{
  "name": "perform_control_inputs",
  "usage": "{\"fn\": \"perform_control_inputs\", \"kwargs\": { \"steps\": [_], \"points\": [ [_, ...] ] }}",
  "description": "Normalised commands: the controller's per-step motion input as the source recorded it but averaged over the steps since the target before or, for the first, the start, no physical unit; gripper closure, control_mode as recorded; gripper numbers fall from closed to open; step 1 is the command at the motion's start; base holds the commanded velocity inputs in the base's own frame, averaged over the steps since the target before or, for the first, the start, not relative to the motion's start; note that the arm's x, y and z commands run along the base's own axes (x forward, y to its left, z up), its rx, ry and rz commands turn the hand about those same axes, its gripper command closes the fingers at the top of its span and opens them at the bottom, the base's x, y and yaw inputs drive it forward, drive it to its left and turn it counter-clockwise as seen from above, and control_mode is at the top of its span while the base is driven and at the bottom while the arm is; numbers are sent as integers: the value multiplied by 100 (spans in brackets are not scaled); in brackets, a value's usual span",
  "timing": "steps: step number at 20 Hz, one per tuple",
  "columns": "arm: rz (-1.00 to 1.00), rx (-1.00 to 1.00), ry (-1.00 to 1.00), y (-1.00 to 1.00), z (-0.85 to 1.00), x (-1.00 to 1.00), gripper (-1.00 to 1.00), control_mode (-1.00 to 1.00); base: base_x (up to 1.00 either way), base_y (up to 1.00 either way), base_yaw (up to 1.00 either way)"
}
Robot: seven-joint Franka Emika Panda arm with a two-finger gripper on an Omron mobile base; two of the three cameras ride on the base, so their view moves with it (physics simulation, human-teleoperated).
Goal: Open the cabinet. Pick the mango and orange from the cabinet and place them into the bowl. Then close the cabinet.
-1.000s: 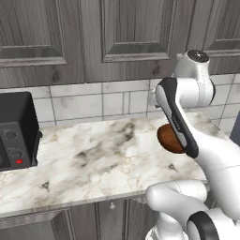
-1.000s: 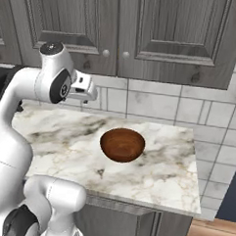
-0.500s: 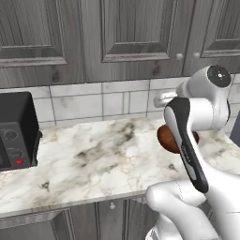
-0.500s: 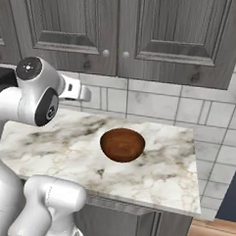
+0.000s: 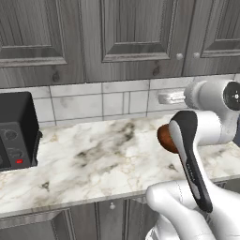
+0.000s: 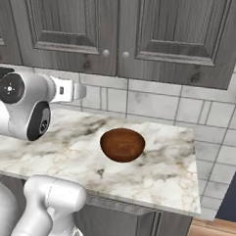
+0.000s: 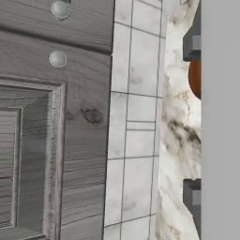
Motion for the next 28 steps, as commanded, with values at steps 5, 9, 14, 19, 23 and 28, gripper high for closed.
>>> {"fn": "perform_control_inputs", "kwargs": {
  "steps": [5, 9, 14, 19, 23, 28],
  "points": [
    [0, 0, -26, 0, 27, -22, -100, -100, 0, 0, 0],
    [0, -1, -25, 0, 24, -16, -100, -100, 0, 0, 0],
    [0, 0, -14, -1, 15, -8, -100, -100, 0, 0, 0],
    [0, 0, 0, -3, 0, 0, -100, -100, 0, 0, 0],
    [0, 0, -1, -22, 10, -2, -100, -100, 0, 0, 0],
    [0, 1, -4, -33, 17, -18, -100, -100, 0, 0, 0]
  ]
}}
